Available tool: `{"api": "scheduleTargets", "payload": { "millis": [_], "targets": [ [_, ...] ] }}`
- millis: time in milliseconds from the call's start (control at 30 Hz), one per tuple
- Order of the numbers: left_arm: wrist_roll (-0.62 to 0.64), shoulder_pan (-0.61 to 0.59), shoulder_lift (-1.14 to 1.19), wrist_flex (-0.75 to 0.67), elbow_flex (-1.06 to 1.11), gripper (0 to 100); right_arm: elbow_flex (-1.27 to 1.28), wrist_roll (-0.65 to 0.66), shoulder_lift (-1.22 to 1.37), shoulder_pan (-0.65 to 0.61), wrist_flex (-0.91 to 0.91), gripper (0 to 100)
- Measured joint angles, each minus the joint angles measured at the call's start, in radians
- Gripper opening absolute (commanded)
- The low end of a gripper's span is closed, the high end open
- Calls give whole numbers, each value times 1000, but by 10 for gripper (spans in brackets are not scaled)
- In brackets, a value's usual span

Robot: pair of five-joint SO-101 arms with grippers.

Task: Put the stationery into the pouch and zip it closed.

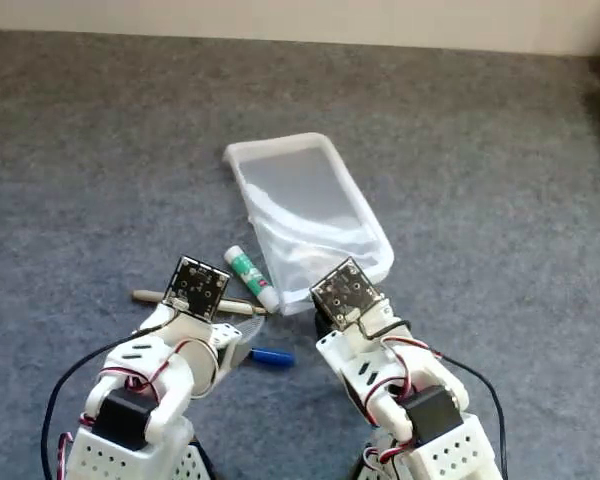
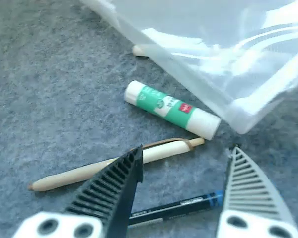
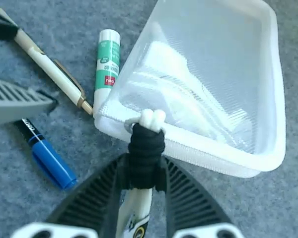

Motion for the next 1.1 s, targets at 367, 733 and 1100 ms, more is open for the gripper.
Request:
{"api": "scheduleTargets", "payload": {
  "millis": [367, 733, 1100],
  "targets": [
    [41, 104, -2, -172, 40, 263, 31, -37, -176, -14, 55, 5],
    [41, 106, 2, -290, 126, 263, 31, -41, -183, -92, 66, 5],
    [41, 106, 2, -356, 149, 262, 31, -41, -183, -97, 104, 5]
  ]
}}
